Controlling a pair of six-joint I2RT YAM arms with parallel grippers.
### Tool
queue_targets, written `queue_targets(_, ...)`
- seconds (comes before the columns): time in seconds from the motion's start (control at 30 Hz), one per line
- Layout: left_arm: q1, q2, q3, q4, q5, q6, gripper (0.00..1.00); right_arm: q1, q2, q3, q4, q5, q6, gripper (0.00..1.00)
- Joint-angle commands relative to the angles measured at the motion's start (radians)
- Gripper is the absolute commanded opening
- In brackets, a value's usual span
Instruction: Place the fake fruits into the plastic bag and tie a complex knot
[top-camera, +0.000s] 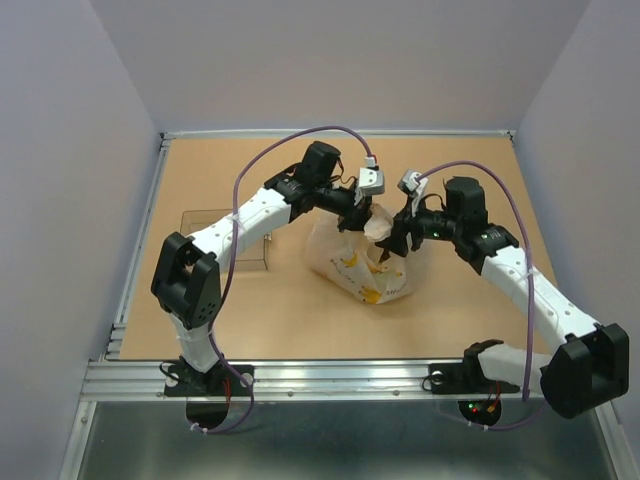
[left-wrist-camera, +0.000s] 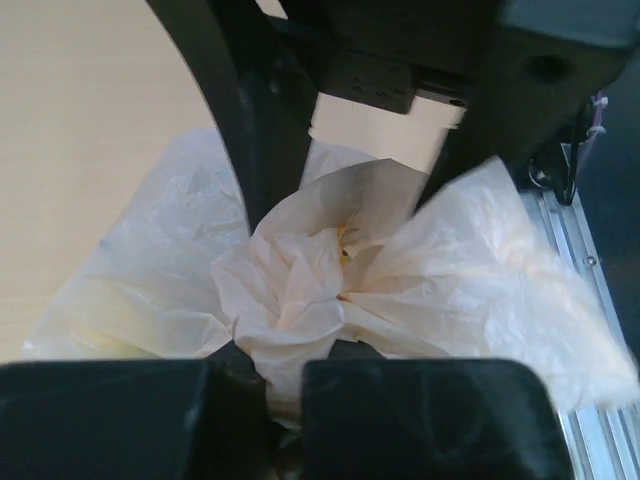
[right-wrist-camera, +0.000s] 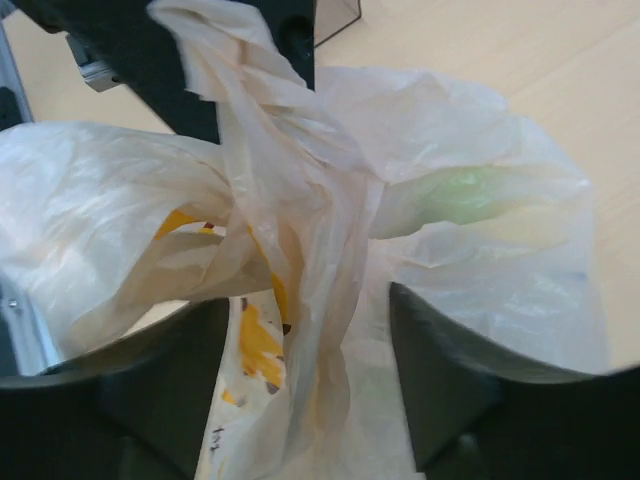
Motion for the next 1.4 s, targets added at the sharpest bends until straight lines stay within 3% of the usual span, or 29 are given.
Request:
queue_targets(0.0, -0.005, -0.005, 0.040, -0.001, 0.028, 0.008, 0.00, 0.000, -0.076, 0.012, 0.009, 0.053, -0.045, 0.74)
queue_targets(0.03, -0.004, -0.005, 0.042, -0.001, 0.030, 0.009, 0.00, 0.000, -0.088, 0.003, -0.005, 0.061, -0.066, 0.85)
queue_targets(0.23, -0.004, 0.013, 0.071, -0.007, 0.040, 0.008, 0.00, -0.002, -0.162, -0.033, -0.025, 0.058, -0.093, 1.00)
queue_targets(0.63, -0.008, 0.032, 0.097, -0.009, -0.012, -0.046, 0.02, -0.002, -0.031, 0.050, 0.096, 0.051, 0.042, 1.00)
queue_targets(0.7, -0.007, 0.024, 0.085, -0.009, -0.010, -0.040, 0.03, -0.002, -0.025, 0.052, 0.101, 0.075, 0.053, 0.88)
queue_targets(0.8, -0.004, 0.000, 0.060, -0.012, -0.006, -0.017, 0.07, -0.002, -0.043, 0.029, 0.102, 0.091, 0.042, 0.43)
queue_targets(0.9, 0.007, -0.013, 0.045, -0.029, 0.005, 0.015, 0.12, -0.005, -0.056, 0.018, 0.104, 0.068, 0.038, 0.23)
queue_targets(0.93, 0.008, -0.017, 0.044, -0.035, 0.008, 0.026, 0.13, -0.005, -0.057, 0.013, 0.102, 0.067, 0.038, 0.08)
queue_targets(0.97, 0.012, -0.019, 0.048, -0.046, 0.008, 0.038, 0.15, -0.005, -0.059, 0.010, 0.102, 0.072, 0.038, 0.01)
queue_targets(1.07, 0.013, -0.020, 0.077, -0.111, -0.012, 0.100, 0.29, -0.010, -0.060, 0.009, 0.102, 0.074, 0.031, 0.00)
queue_targets(1.2, 0.027, -0.040, 0.109, -0.239, -0.032, 0.210, 0.58, -0.011, -0.068, 0.003, 0.102, 0.060, 0.013, 0.00)
queue_targets(1.27, 0.041, -0.072, 0.113, -0.254, -0.030, 0.203, 0.63, -0.011, -0.071, -0.002, 0.102, 0.049, 0.002, 0.00)
queue_targets(1.33, 0.056, -0.111, 0.123, -0.259, -0.032, 0.184, 0.78, -0.011, -0.077, -0.008, 0.102, 0.028, -0.013, 0.00)
queue_targets(1.37, 0.061, -0.123, 0.126, -0.254, -0.035, 0.178, 0.79, -0.011, -0.079, -0.013, 0.101, 0.018, -0.019, 0.00)
